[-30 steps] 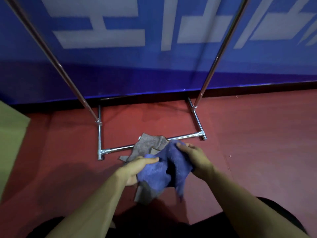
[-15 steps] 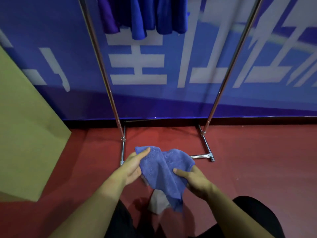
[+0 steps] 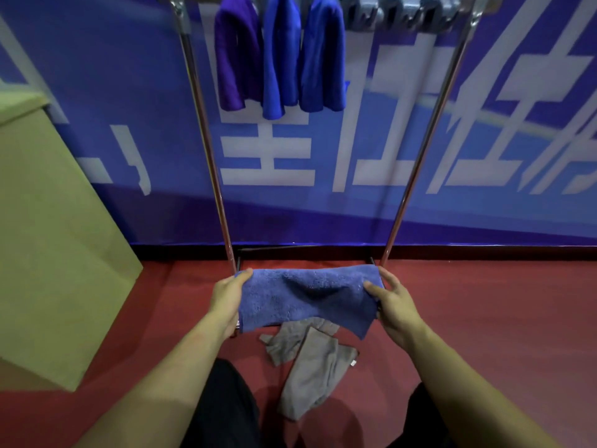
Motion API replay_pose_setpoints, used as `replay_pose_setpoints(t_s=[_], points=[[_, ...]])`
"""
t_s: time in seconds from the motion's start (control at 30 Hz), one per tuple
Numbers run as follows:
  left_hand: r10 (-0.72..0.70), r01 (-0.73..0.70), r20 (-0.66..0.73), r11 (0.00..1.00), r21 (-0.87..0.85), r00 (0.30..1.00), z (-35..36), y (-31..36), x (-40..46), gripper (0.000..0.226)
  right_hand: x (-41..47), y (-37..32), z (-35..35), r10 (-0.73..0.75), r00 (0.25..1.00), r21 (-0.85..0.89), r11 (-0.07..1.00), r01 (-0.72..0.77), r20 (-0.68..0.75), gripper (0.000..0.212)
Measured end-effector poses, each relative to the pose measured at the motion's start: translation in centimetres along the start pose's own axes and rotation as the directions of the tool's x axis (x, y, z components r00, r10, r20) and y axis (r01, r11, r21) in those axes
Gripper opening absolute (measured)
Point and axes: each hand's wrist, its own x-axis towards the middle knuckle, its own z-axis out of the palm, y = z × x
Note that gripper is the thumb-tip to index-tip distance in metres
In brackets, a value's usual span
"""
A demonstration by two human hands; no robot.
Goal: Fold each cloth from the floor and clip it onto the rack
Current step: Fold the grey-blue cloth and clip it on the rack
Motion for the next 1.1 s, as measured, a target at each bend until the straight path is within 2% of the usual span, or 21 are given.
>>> replay_pose_setpoints(t_s=[0.07,0.1,0.23,0.33,0.4,0.5,0.6,0.7,0.8,0.87,0.97,1.03,1.1], points=[[0.064,-0.063,-0.015,0.998,0.024,0.998,-0.2,0.2,-0.1,0.035,-0.2,-0.5,-0.2,-0.09,0.996,-0.096,0.991,0.09,0.0,0.058],[0.104,-0.103,-0.019,0.994,0.039,0.994,-0.3,0.4,-0.3,0.034,-0.2,-0.7,-0.3,-0.141,0.99,-0.134,0.981,0.142,0.013,0.058],[0.292,-0.286,-0.029,0.949,0.133,0.956,-0.3,1.8,-1.4,0.025,-0.7,-2.9,-0.2,-0.337,0.942,-0.419,0.856,0.304,-0.005,0.027],[0.428,-0.413,-0.04,0.89,0.193,0.903,-0.2,3.0,-2.4,0.017,-1.1,-4.1,-0.3,-0.413,0.911,-0.485,0.797,0.36,-0.001,0.006],[0.487,-0.473,-0.021,0.856,0.211,0.873,-0.2,3.4,-2.6,0.014,-1.3,-4.5,-0.5,-0.447,0.895,-0.511,0.772,0.377,-0.016,0.008],[0.497,-0.487,-0.017,0.857,0.167,0.868,-0.2,4.0,-3.2,0.011,-2.1,-5.4,-0.4,-0.475,0.878,-0.406,0.815,0.413,-0.061,0.013],[0.467,-0.467,-0.034,0.884,0.016,0.884,0.1,4.7,-3.9,0.004,-2.8,-6.3,0.1,-0.51,0.854,-0.331,0.828,0.453,-0.106,0.012],[0.406,-0.397,0.047,0.908,-0.133,0.913,0.1,5.2,-4.5,0.02,-3.0,-7.0,0.5,-0.507,0.852,-0.254,0.848,0.466,-0.129,0.012],[0.4,-0.382,0.159,0.915,-0.131,0.903,0.0,5.4,-4.5,0.011,-3.1,-7.7,0.6,-0.48,0.87,-0.183,0.871,0.456,-0.115,0.018],[0.404,-0.393,0.185,0.915,-0.093,0.896,0.2,5.5,-4.5,0.016,-2.8,-7.9,0.4,-0.439,0.897,-0.156,0.89,0.428,-0.047,0.027],[0.413,-0.413,0.213,0.91,-0.047,0.886,0.5,5.9,-4.6,0.019,-2.2,-8.2,0.0,-0.444,0.896,-0.248,0.865,0.436,0.026,0.043],[0.42,-0.426,0.208,0.905,-0.016,0.884,0.6,6.0,-4.7,0.013,-2.0,-8.4,-0.3,-0.484,0.875,-0.372,0.811,0.452,0.008,0.041],[0.422,-0.428,0.17,0.904,-0.002,0.89,0.8,6.1,-4.7,0.01,-2.1,-8.5,-0.5,-0.49,0.871,-0.393,0.805,0.444,-0.021,0.037]])
